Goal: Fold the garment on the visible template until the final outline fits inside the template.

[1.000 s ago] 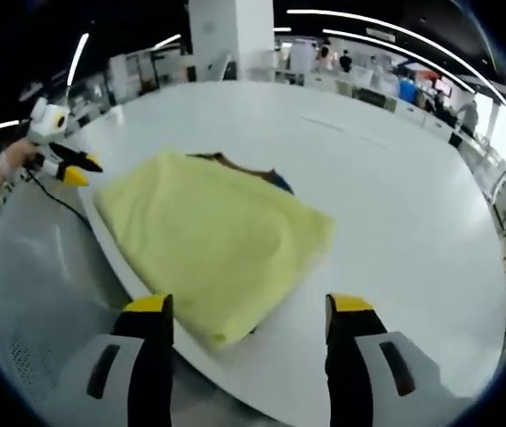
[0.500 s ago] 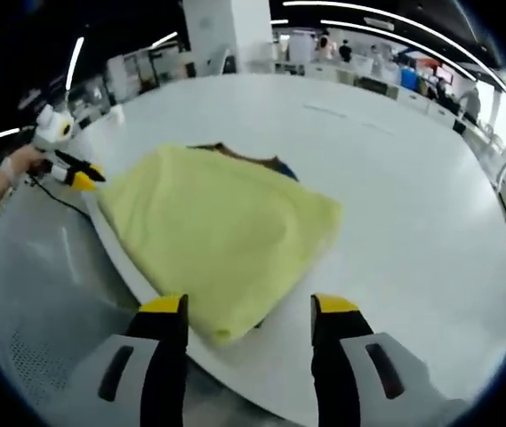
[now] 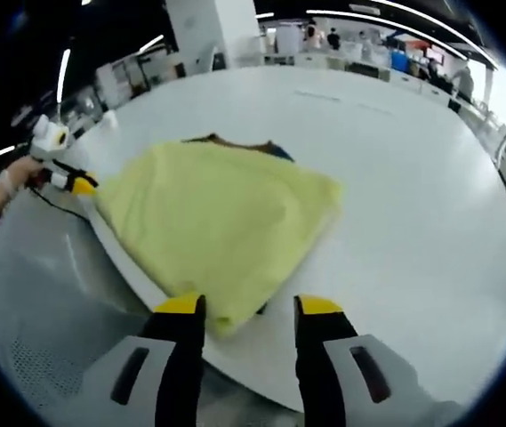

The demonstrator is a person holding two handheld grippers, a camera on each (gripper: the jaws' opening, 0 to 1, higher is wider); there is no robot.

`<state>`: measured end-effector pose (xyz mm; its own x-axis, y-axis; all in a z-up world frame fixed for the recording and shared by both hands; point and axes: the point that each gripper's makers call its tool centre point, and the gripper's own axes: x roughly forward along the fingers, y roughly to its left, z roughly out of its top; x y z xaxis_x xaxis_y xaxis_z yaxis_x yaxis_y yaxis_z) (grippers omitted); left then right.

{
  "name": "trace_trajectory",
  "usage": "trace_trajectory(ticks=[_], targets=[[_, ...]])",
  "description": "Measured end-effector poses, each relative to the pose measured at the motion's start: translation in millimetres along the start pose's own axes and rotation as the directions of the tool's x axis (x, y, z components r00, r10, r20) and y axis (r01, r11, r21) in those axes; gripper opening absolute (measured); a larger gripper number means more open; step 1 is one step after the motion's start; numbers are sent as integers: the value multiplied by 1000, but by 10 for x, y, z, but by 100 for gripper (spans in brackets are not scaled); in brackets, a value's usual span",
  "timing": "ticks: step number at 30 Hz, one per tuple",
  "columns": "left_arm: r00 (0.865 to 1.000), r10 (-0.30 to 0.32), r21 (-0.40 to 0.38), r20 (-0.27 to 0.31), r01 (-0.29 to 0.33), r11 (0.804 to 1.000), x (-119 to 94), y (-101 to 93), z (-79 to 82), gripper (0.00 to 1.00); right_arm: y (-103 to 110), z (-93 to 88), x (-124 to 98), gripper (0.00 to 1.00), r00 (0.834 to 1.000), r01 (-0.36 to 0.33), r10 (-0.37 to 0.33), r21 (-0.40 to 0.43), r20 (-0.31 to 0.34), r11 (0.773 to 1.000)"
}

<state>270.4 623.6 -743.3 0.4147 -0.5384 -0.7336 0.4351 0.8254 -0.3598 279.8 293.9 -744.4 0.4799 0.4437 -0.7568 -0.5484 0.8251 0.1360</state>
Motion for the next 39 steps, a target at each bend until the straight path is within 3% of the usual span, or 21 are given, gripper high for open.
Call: trace_trajectory(ticks=[7, 13, 19, 26, 32, 35, 39], targets=[[1000, -2, -34, 5, 2, 999, -1, -1, 9, 1, 44, -19, 0, 34, 1000, -11, 12, 22, -10, 1000], [1000, 1, -52, 3, -1, 999, -5, 3, -1, 0, 103, 9, -51, 25, 998, -55, 54, 74, 15, 996], [1000, -1, -54, -1, 1, 999, -5, 3, -12, 0, 142, -46, -77, 22, 996, -92, 91, 110, 11, 990], [1000, -2, -52, -1, 2, 999, -10, -2, -12, 0, 269, 5, -98, 21, 991, -133, 132, 95, 23, 987], [1000, -2, -49, 1, 2, 999, -16, -7, -8, 0, 353, 196, -151, 15, 983, -166, 161, 54, 91, 985], [1000, -3, -49, 3, 3, 999, -19, -6, -7, 0, 321, 230, -155, 12, 983, -161, 155, 49, 100, 986], [1000, 0, -63, 5, 1, 998, -24, 7, -23, 0, 201, 137, -152, 10, 989, -134, 131, 44, 66, 990]])
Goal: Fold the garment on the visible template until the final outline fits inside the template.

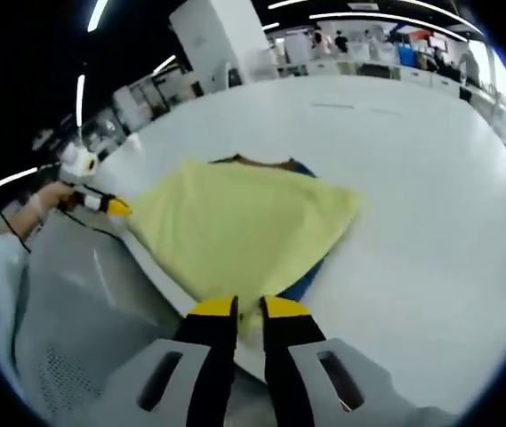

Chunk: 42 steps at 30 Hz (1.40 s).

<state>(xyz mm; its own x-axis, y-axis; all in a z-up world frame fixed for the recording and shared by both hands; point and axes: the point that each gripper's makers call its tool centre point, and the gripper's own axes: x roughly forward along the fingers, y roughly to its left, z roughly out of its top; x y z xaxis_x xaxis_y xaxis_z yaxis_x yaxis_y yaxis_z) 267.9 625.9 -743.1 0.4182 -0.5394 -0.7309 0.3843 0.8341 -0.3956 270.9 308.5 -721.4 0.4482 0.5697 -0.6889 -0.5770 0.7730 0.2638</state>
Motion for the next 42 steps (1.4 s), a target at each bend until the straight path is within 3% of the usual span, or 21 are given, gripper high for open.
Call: trace_trajectory(ticks=[5, 12, 18, 32, 42], targets=[[1000, 1, -2, -1, -1, 1000, -3, -5, -3, 0, -158, -90, -24, 7, 999, 40, -39, 41, -10, 998], [1000, 2, -2, -4, -2, 1000, 1, -4, -1, 0, -131, -197, 90, 9, 999, 21, -19, 45, -44, 999], [1000, 2, -2, -6, -2, 1000, 0, -2, -6, 0, -55, -126, 115, 11, 1000, -14, 15, 81, -11, 997], [1000, 8, -1, -28, -8, 1000, 13, 5, -50, 0, -1, -169, 206, 6, 998, -34, 37, 75, -45, 997], [998, 15, -5, -56, -16, 1000, -15, 12, -47, 0, -129, -169, 65, 2, 998, 15, -10, 84, -55, 996]])
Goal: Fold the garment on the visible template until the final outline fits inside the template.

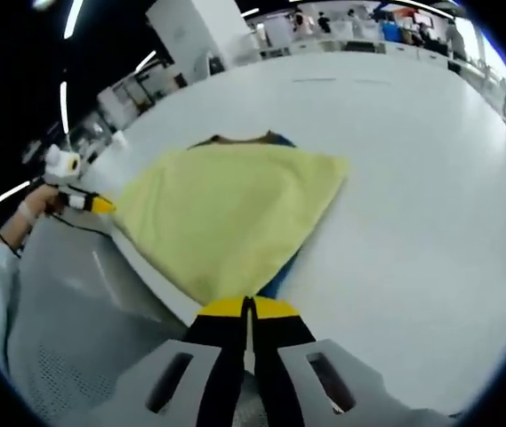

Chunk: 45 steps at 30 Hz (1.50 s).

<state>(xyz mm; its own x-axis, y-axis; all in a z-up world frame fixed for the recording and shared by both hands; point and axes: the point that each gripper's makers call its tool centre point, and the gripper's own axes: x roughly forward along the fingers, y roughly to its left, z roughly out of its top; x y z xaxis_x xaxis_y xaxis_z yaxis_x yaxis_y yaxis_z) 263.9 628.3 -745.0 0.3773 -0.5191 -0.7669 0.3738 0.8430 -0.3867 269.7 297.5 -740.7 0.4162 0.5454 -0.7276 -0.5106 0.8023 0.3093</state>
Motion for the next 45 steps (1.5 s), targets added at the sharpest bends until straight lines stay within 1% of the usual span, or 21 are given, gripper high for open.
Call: trace_trajectory(ticks=[3, 6, 9, 11, 12, 14, 15, 18, 19, 20, 21, 24, 26, 27, 28, 31, 34, 39, 41, 43, 45], targets=[[1000, 4, 14, 0, -4, 1000, -27, -3, 22, 0, -55, 42, -74, 2, 999, 32, -32, -22, -1, 999], [1000, -5, 35, 10, 5, 999, -89, -53, 97, 0, -94, 83, -142, 2, 998, 60, -60, -57, -13, 997], [1000, -6, 89, 10, 5, 996, -163, -78, 211, 0, -66, 260, -222, 2, 998, 64, -62, -109, 19, 992], [1000, -6, 124, 10, 5, 992, -202, -95, 278, 0, -69, 353, -258, 2, 997, 77, -74, -149, 27, 986], [1000, -3, 152, 11, 1, 988, -233, -104, 331, 0, -76, 430, -284, 2, 996, 91, -86, -187, 36, 978], [1000, 8, 176, 11, -10, 984, -281, -103, 400, 0, -47, 554, -328, 2, 994, 103, -91, -239, 61, 965], [1000, 13, 178, 10, -15, 984, -292, -108, 414, 0, -23, 576, -343, 1, 994, 99, -86, -249, 62, 963], [999, 30, 218, -38, -21, 976, -285, -90, 326, 0, 22, 512, -368, 1, 997, 82, -80, -280, 18, 957], [998, 35, 219, -56, -22, 975, -274, -79, 276, 0, 50, 460, -365, 1, 998, 64, -67, -275, -3, 959], [997, 38, 222, -69, -22, 975, -263, -69, 232, 0, 81, 381, -353, 1, 998, 38, -48, -264, -30, 964], [995, 44, 219, -88, -24, 975, -243, -44, 160, 0, 90, 275, -325, 1, 998, 25, -40, -250, -56, 968], [992, 55, 202, -117, -30, 979, -198, 16, 17, 0, 109, 11, -244, 1, 993, -10, -16, -211, -118, 978], [990, 57, 193, -129, -32, 981, -171, 39, -47, 0, 102, -107, -169, 1, 992, -18, -4, -171, -127, 985], [990, 58, 192, -129, -32, 981, -156, 52, -66, 0, 80, -192, -117, 1, 990, -29, 8, -147, -144, 989], [989, 60, 180, -136, -35, 983, -133, 73, -97, 0, 59, -232, -80, 1, 989, -34, 12, -142, -150, 989], [986, 72, 178, -153, -44, 983, -89, 127, -146, 0, 32, -302, -20, 1, 985, -37, 14, -131, -170, 991], [982, 83, 181, -168, -53, 982, -49, 169, -175, 0, -17, -319, 17, 1, 984, -27, 5, -119, -178, 993], [977, 88, 193, -193, -50, 980, 7, 176, -249, 0, -31, -348, 52, 2, 980, -16, -16, -157, -200, 987], [979, 90, 192, -183, -54, 980, -6, 181, -234, 0, -22, -326, 27, 2, 980, -13, -14, -135, -196, 991], [982, 85, 196, -167, -52, 979, -24, 179, -221, 0, -4, -285, -17, 2, 985, -15, -10, -146, -172, 989], [984, 87, 217, -155, -52, 975, -33, 181, -211, 0, 13, -285, -49, 3, 985, -26, 0, -148, -172, 989]])
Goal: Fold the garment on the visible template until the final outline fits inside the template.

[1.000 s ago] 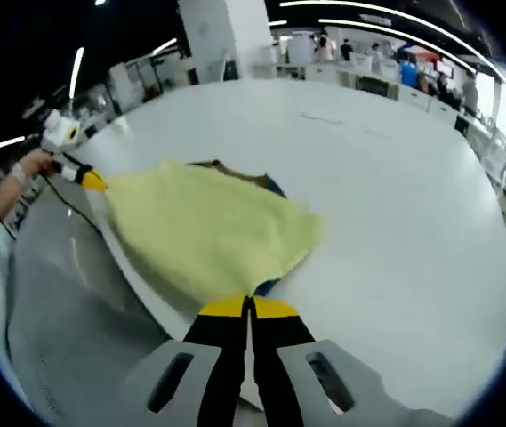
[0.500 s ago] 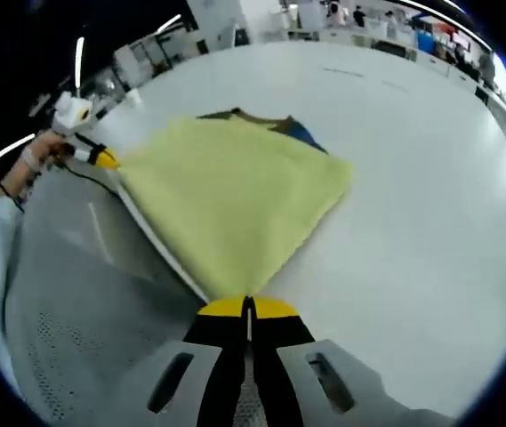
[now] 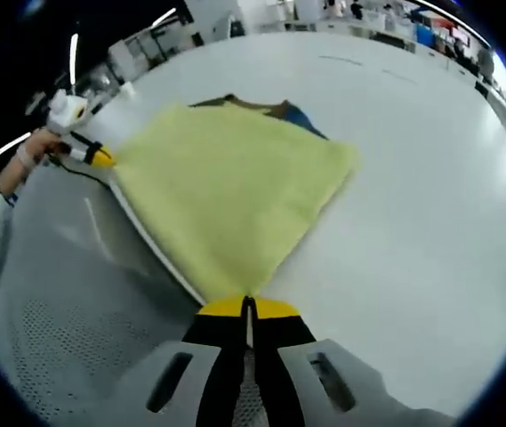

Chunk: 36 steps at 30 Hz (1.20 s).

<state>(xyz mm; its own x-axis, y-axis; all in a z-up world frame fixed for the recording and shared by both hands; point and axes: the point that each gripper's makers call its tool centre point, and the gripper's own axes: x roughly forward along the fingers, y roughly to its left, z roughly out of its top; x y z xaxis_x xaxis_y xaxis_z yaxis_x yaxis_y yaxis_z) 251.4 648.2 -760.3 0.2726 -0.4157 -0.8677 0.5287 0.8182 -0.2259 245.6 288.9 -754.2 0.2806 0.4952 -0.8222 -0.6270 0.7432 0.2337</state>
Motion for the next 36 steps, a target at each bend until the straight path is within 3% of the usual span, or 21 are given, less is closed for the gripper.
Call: trace_trajectory(ticks=[4, 8, 12, 15, 24, 36], targets=[[999, 18, -1, 30, -18, 1000, -38, 43, 40, 4, 24, -12, -87, 7, 1000, -9, 9, -3, 2, 1000], [998, 5, -16, 68, -4, 1000, -106, 29, 103, 16, 183, -43, -110, 18, 997, -73, 73, -10, -12, 997], [997, -33, -13, 74, 34, 999, -120, -71, 99, 16, 217, -120, -37, 13, 996, -71, 68, -52, -51, 996], [999, -32, -10, 41, 33, 999, -77, -68, 5, 18, 237, -170, 32, 13, 995, -78, 75, -52, -69, 996], [999, -37, -41, 14, 38, 998, -38, -52, -142, 15, 180, -181, 44, 7, 996, -64, 61, -38, -58, 997], [999, -30, 2, 39, 30, 1000, -24, -56, -31, 1, 138, -199, 39, 2, 998, -44, 42, -50, -56, 998]])
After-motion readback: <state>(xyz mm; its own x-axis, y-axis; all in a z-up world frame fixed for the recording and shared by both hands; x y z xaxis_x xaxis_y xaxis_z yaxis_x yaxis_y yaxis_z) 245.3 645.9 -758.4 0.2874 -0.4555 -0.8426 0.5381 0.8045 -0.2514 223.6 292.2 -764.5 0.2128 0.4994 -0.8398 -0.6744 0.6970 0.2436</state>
